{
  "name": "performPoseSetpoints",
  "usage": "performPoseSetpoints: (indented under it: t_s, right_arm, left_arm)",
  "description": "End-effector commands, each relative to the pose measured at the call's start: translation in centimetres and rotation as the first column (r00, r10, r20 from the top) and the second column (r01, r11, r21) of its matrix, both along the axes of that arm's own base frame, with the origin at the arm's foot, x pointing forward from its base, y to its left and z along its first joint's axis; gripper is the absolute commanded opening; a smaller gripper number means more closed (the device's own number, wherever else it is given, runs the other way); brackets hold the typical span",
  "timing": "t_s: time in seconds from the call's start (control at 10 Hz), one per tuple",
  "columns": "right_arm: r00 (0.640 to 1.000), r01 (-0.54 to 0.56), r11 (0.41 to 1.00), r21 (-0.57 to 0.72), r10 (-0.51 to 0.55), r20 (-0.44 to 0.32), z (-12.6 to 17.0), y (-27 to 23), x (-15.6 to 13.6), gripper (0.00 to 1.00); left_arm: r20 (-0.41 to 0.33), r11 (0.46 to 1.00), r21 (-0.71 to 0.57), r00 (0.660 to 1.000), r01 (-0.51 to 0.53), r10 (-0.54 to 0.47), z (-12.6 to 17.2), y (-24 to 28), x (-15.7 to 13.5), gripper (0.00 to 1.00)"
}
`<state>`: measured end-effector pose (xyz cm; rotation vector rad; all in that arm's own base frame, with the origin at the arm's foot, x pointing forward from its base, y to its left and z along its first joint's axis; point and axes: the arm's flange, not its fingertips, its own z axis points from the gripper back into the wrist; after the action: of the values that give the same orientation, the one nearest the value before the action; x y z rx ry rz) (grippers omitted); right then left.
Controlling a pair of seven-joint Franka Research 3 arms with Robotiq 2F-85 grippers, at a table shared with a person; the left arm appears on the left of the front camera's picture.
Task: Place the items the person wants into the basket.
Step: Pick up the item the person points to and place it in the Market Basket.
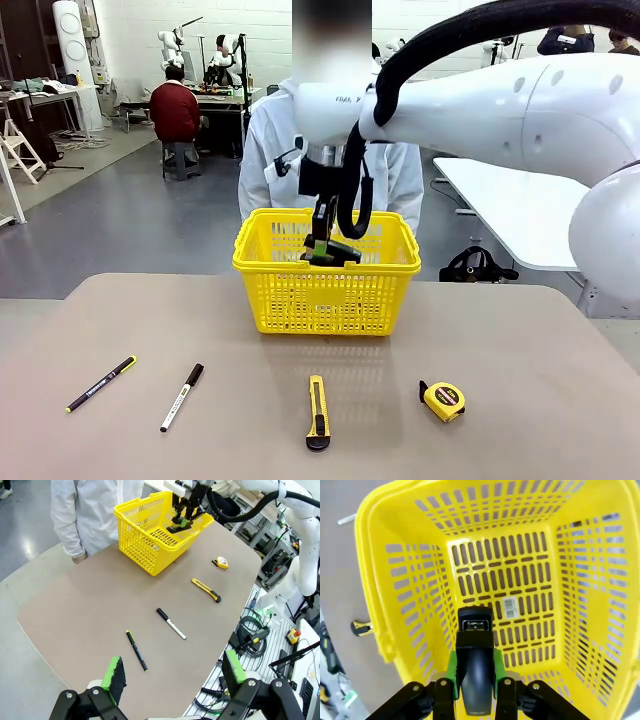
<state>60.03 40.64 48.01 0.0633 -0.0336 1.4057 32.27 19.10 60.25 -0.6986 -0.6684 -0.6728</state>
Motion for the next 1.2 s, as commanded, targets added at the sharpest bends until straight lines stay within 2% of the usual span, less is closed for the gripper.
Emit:
performPoseSetpoints:
  t_s: [0.0, 0.3, 0.7, 0.8, 0.9, 1.0, 1.1]
  right_arm:
    - [0.998, -0.053, 0.997, -0.049, 0.054, 0.026, -0.4, 1.2, 1.1, 0.00]
    - [0.998, -0.054, 0.996, -0.066, 0.055, 0.014, -2.7, 1.9, 2.2, 0.00]
    - [0.998, -0.053, 0.997, -0.058, 0.055, 0.020, -2.7, 1.8, 2.5, 0.00]
    - [0.998, -0.059, 0.997, -0.058, 0.060, 0.017, -2.8, 1.6, 2.6, 0.91]
    - [0.998, -0.053, 0.997, -0.060, 0.054, 0.014, -2.7, 1.5, 2.5, 0.91]
    - [0.998, -0.055, 0.997, -0.061, 0.056, 0.013, -2.6, 1.6, 2.5, 1.00]
    - [0.998, -0.058, 0.996, -0.063, 0.059, 0.012, -2.6, 1.6, 2.5, 0.94]
  left_arm:
    - [0.024, 1.000, -0.011, 1.000, 0.018, -0.017, 0.1, 0.2, 0.0, 1.00]
    - [0.024, 1.000, -0.011, 1.000, 0.018, -0.017, 0.1, 0.2, 0.0, 1.00]
    - [0.024, 1.000, -0.011, 1.000, 0.018, -0.017, 0.1, 0.2, 0.0, 1.00]
    - [0.024, 1.000, -0.011, 1.000, 0.018, -0.017, 0.1, 0.2, 0.0, 1.00]
    - [0.024, 1.000, -0.011, 1.000, 0.018, -0.017, 0.1, 0.2, 0.0, 1.00]
    - [0.024, 1.000, -0.011, 1.000, 0.018, -0.017, 0.1, 0.2, 0.0, 1.00]
    - [0.024, 1.000, -0.011, 1.000, 0.018, -0.017, 0.1, 0.2, 0.0, 1.00]
